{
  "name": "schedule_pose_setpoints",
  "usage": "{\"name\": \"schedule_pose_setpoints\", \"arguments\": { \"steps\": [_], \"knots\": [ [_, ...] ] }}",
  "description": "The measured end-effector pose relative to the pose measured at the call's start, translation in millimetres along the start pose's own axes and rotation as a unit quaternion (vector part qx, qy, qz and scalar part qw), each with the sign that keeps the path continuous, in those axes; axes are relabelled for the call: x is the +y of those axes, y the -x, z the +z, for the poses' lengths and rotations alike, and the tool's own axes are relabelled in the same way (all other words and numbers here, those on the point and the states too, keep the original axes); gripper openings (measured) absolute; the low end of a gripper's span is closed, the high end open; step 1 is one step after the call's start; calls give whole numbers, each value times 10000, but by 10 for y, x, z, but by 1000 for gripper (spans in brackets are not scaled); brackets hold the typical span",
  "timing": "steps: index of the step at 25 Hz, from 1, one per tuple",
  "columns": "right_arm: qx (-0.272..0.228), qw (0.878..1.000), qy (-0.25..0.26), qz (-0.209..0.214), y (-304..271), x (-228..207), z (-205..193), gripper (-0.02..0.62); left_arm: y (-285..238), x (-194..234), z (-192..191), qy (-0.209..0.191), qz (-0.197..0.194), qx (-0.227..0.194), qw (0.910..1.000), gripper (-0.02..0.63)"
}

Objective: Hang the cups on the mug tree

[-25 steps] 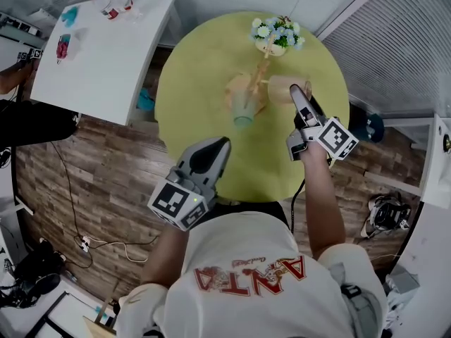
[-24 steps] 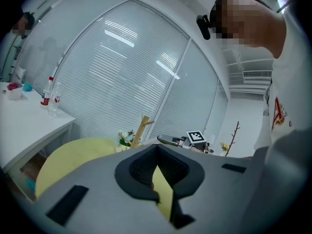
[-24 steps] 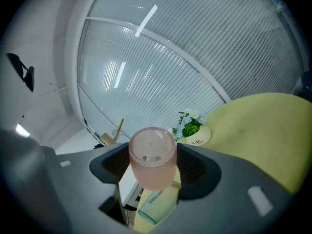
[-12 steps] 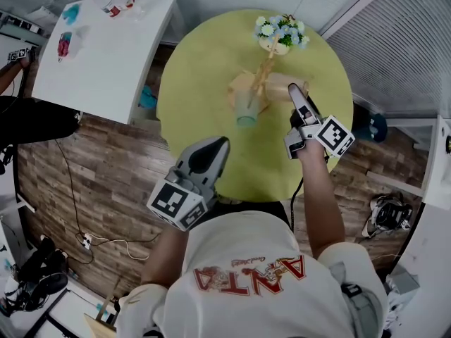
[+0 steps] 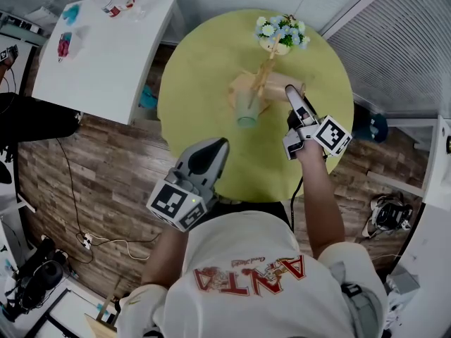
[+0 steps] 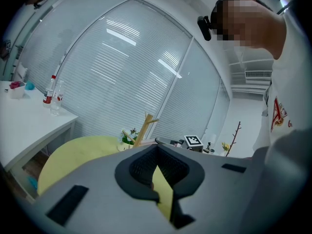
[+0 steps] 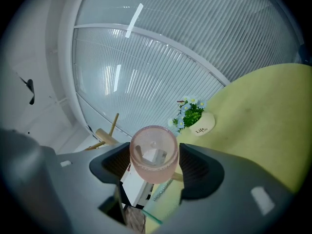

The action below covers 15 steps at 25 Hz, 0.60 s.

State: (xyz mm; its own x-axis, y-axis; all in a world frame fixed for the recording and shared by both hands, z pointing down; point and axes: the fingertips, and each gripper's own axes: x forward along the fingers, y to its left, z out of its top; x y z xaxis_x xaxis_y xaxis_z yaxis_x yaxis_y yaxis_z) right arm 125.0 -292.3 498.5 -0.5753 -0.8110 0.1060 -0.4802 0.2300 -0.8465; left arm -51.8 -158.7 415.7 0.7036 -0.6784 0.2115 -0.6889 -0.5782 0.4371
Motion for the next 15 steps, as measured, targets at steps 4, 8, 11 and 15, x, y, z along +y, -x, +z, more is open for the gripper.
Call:
{"name": "schedule_pose_setpoints", "arguments": {
  "steps": [4,8,11,15],
  "knots": [
    [51,9998,148,114,-2,41,-23,320,-10,-44,-33,5,-54,24,10000,9],
    [44,9997,213,91,28,28,-7,336,-13,-51,-28,-16,-79,21,10000,9],
    [-36,9992,315,-241,173,-42,16,339,5,-71,-16,-38,-114,-1,9999,9],
    [42,9955,850,-410,385,-18,2,340,12,-113,15,-73,-191,-31,9998,9]
  ]
}}
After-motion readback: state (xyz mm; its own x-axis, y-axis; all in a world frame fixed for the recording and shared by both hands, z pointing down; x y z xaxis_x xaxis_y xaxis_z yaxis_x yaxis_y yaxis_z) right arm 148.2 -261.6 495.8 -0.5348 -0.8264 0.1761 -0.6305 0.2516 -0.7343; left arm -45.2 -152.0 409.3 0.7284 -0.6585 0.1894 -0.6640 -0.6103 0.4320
